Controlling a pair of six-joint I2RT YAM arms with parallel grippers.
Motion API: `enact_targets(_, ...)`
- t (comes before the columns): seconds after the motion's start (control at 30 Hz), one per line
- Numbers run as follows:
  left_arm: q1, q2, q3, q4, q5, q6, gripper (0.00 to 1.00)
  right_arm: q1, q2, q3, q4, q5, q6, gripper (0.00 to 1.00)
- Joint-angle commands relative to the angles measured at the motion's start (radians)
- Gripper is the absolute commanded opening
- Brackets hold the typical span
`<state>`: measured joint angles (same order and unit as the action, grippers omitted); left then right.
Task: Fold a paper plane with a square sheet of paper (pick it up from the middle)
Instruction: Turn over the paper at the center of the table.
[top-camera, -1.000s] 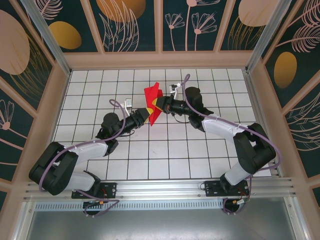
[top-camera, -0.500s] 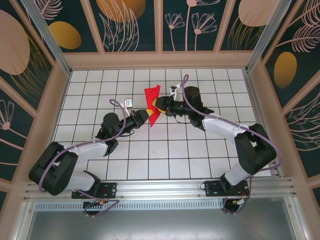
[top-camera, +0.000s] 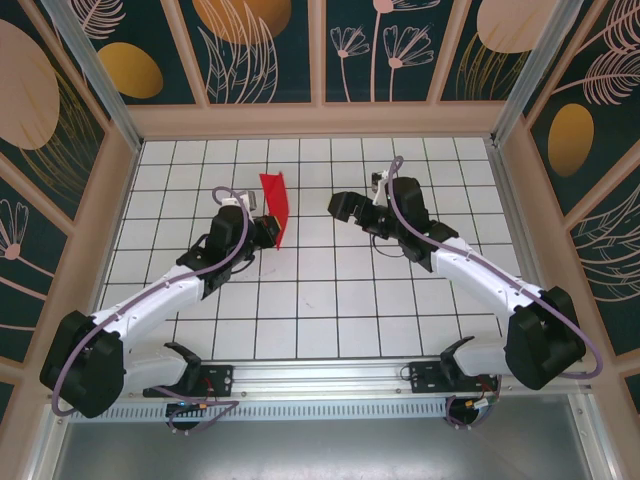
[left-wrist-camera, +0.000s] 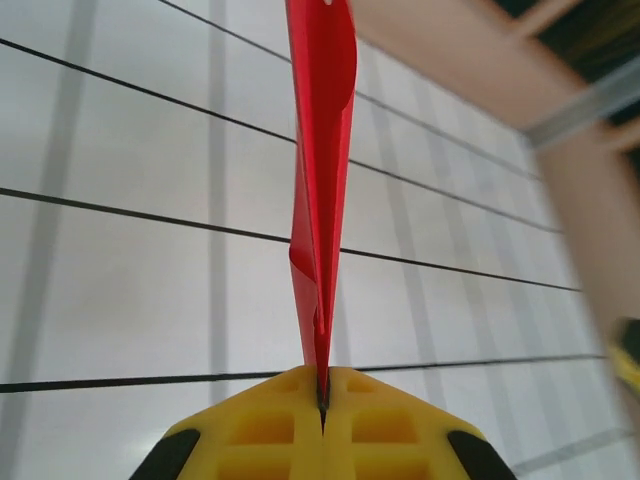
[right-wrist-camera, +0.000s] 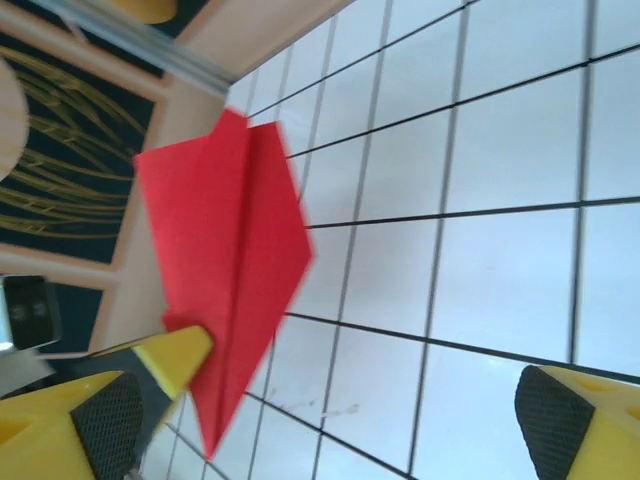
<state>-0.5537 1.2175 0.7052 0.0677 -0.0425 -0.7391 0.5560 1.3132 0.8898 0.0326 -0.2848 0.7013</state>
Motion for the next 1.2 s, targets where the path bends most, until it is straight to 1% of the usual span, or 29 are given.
enact_targets(0.0,-0.031,0.045,0.076,-0.370,-0.325,0.142,0.06,-0.004,-0.006,-0.031,-0.059,0.106,-0.066,0.99)
enact_targets(0.03,-0.042,0.070,0.093,-0.405,-0.376,0.142,0.06,-0.029,0.001,-0.032,-0.063,0.116,-0.073,0.99)
enact_targets(0.13,-0.073,0.157,0.142,-0.494,-0.518,0.127,0.06,-0.056,0.015,-0.032,-0.070,0.128,-0.086,0.99)
enact_targets(0.2,-0.087,0.226,0.180,-0.549,-0.592,0.109,0.06,-0.068,0.015,-0.038,-0.071,0.134,-0.081,0.99)
enact_targets(0.33,-0.136,0.369,0.261,-0.632,-0.682,0.080,0.06,-0.086,0.011,-0.066,-0.057,0.129,-0.064,0.99)
enact_targets(0.4,-0.159,0.426,0.305,-0.640,-0.688,0.066,0.08,-0.091,0.019,-0.071,-0.048,0.119,-0.058,0.99)
enact_targets(0.5,-0.189,0.504,0.335,-0.614,-0.642,0.063,0.11,-0.102,0.042,-0.056,-0.058,0.108,-0.044,0.99)
enact_targets(0.6,-0.210,0.576,0.350,-0.575,-0.585,0.072,0.11,-0.108,0.052,-0.049,-0.060,0.108,-0.025,0.99)
enact_targets(0.7,-0.221,0.605,0.344,-0.540,-0.546,0.063,0.14,-0.110,0.054,-0.057,-0.056,0.113,-0.006,0.98)
enact_targets(0.77,-0.222,0.601,0.330,-0.509,-0.515,0.063,0.19,-0.115,0.057,-0.058,-0.062,0.115,-0.002,0.98)
enact_targets(0.8,-0.222,0.591,0.320,-0.485,-0.493,0.065,0.24,-0.117,0.062,-0.056,-0.067,0.121,0.000,0.98)
enact_targets(0.93,-0.222,0.508,0.277,-0.383,-0.411,0.081,0.54,-0.120,0.076,-0.057,-0.072,0.143,-0.003,0.96)
enact_targets(1.03,-0.221,0.408,0.221,-0.292,-0.360,0.083,0.72,-0.109,0.078,-0.067,-0.044,0.131,-0.018,0.95)
enact_targets(1.1,-0.214,0.352,0.197,-0.257,-0.347,0.086,0.81,-0.081,0.085,-0.059,-0.039,0.148,-0.037,0.90)
enact_targets(1.17,-0.199,0.302,0.175,-0.239,-0.321,0.089,0.86,-0.040,0.110,-0.027,-0.051,0.168,-0.050,0.85)
